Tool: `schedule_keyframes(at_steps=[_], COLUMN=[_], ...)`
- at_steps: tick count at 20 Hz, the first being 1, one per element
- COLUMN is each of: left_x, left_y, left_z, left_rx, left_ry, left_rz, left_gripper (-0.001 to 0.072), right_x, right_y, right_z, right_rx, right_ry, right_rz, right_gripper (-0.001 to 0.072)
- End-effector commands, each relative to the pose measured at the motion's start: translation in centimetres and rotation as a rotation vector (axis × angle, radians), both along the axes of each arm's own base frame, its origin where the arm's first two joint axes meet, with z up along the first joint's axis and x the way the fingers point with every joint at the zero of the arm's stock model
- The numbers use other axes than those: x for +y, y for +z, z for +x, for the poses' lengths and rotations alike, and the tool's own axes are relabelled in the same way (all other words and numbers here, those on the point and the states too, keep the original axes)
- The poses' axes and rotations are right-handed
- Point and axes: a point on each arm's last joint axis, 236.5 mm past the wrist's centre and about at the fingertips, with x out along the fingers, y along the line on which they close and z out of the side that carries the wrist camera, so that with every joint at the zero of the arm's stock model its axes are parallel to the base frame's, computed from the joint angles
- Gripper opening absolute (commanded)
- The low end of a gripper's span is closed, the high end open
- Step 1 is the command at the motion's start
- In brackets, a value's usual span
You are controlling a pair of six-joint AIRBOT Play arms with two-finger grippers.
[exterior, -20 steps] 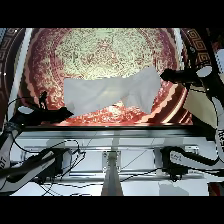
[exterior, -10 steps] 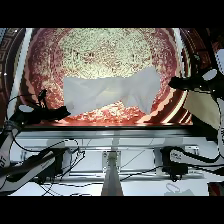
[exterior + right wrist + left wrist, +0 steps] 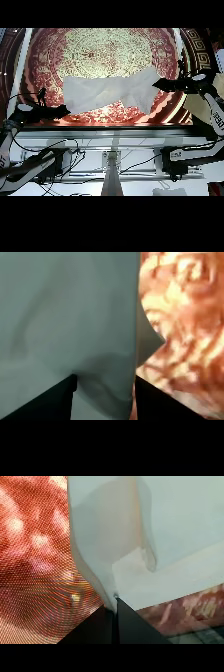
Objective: Fold the clothes and pants, and hang the long-sleeved shirts on hangers.
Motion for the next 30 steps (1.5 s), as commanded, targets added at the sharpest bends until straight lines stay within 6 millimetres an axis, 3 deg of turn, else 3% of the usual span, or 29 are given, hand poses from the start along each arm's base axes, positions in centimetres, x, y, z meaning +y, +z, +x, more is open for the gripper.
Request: schedule_keyframes(at_steps=[1,2,4,5,8,10,12,15,17,19,21,22,24,26,28,30], left_x=[0.0,0.0,0.0,-0.1,-1.0,-2.2,-3.7,-3.5,-2.2,0.3,3.7,5.1,6.7,7.4,7.7,7.9], left_y=[0.0,0.0,0.1,0.2,3.3,8.3,16.2,29.3,38.2,47.0,54.4,57.1,61.0,62.8,63.9,64.8], left_z=[0.0,0.0,0.1,0.1,1.1,2.7,5.0,8.5,9.4,9.0,6.9,5.4,2.0,-0.3,-2.1,-3.3], left_rx=[-0.002,-0.002,-0.002,-0.004,-0.022,-0.096,-0.286,-0.643,-0.891,-1.15,-1.381,-1.465,-1.587,-1.643,-1.679,-1.711], left_ry=[-0.001,-0.001,-0.001,-0.004,-0.078,-0.179,-0.295,-0.33,-0.28,-0.14,0.066,0.151,0.272,0.333,0.371,0.405], left_rz=[0.001,0.001,0.0,-0.002,-0.052,-0.107,-0.161,-0.062,0.065,0.205,0.34,0.397,0.485,0.559,0.622,0.65], left_gripper=[0.0012,0.0012,0.0012,0.0012,0.0012,0.0012,0.0012,0.0012,0.0012,0.0011,0.0011,0.0011,0.0011,0.001,0.0011,0.001], right_x=[0.7,0.7,1.1,1.6,3.3,3.7,3.3,2.6,2.1,2.2,2.8,3.1,3.8,4.3,4.8,5.1], right_y=[0.0,0.5,1.9,3.0,8.3,13.8,20.1,31.3,38.9,46.1,52.4,55.0,59.2,61.8,63.4,63.9], right_z=[1.4,1.7,2.2,2.3,2.0,2.3,2.7,1.2,-1.5,-5.3,-9.9,-12.2,-16.9,-20.8,-23.8,-25.2], right_rx=[-0.054,-0.064,-0.083,-0.091,-0.143,-0.236,-0.366,-0.618,-0.789,-0.972,-1.159,-1.244,-1.396,-1.505,-1.572,-1.587], right_ry=[0.012,0.016,0.048,0.08,0.205,0.255,0.248,0.239,0.201,0.145,0.092,0.064,0.006,-0.035,-0.068,-0.089], right_rz=[-0.005,-0.003,0.012,0.031,0.083,0.071,0.008,-0.154,-0.275,-0.367,-0.426,-0.447,-0.478,-0.495,-0.488,-0.453], right_gripper=[0.0334,0.0279,0.0069,0.0013,0.0012,0.0013,0.0013,0.0012,0.0013,0.0013,0.0013,0.0013,0.0013,0.0013,0.0013,0.0013])
